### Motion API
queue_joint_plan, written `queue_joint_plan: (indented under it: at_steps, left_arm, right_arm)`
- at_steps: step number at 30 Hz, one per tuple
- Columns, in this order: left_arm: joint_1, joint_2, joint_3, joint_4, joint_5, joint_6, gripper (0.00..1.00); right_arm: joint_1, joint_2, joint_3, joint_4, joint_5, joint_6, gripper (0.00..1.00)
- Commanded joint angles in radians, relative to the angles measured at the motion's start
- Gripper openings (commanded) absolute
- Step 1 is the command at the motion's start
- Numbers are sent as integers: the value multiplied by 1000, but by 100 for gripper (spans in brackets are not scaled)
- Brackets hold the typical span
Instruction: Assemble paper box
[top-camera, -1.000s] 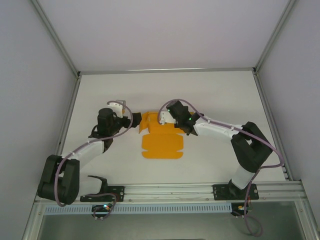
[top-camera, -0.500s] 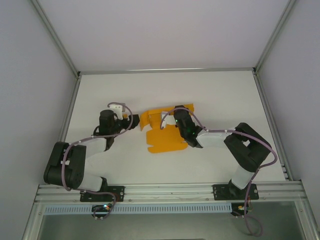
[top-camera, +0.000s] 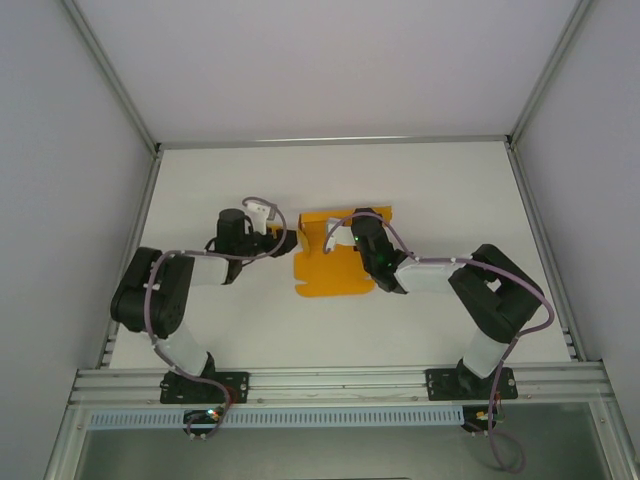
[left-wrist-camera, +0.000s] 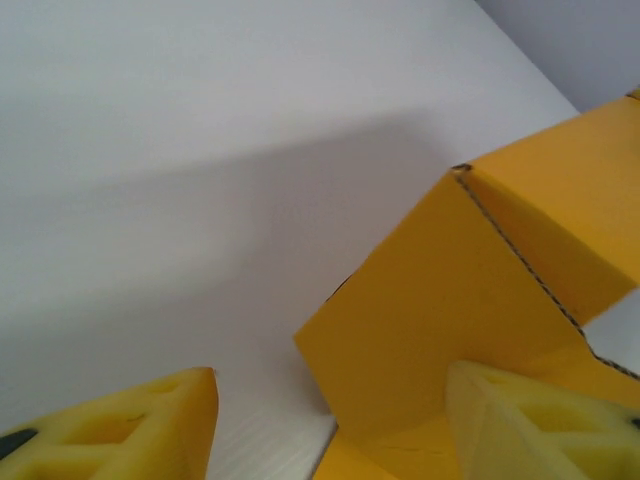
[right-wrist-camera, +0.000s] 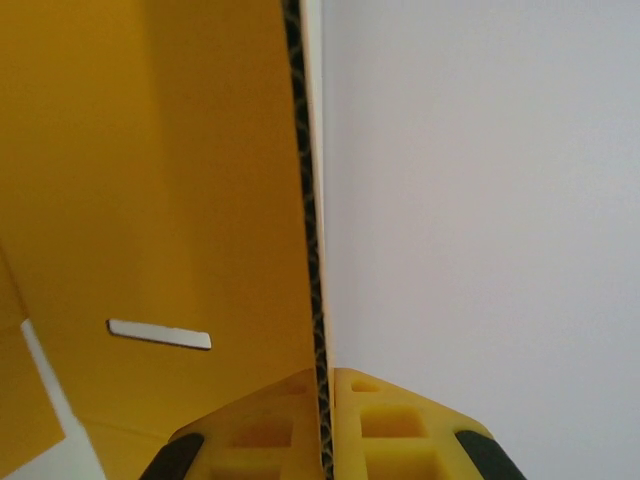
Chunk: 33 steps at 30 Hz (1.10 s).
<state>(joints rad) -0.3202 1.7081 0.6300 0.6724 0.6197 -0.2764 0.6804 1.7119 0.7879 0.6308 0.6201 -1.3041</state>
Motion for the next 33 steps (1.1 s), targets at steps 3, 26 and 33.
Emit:
queue_joint_plan:
  at_steps: [3, 26, 33]
  left_arm:
    - [-10, 73, 77, 87, 155, 1, 55]
    - [-126, 34, 119, -176, 144, 190, 80]
    - [-103, 13, 67, -133, 214, 136, 62]
  right_arm:
    - [-4, -29, 20, -101, -29, 77, 0]
    - [-2, -22, 16, -93, -10, 96, 0]
    - [-4, -34, 14, -105, -13, 92, 0]
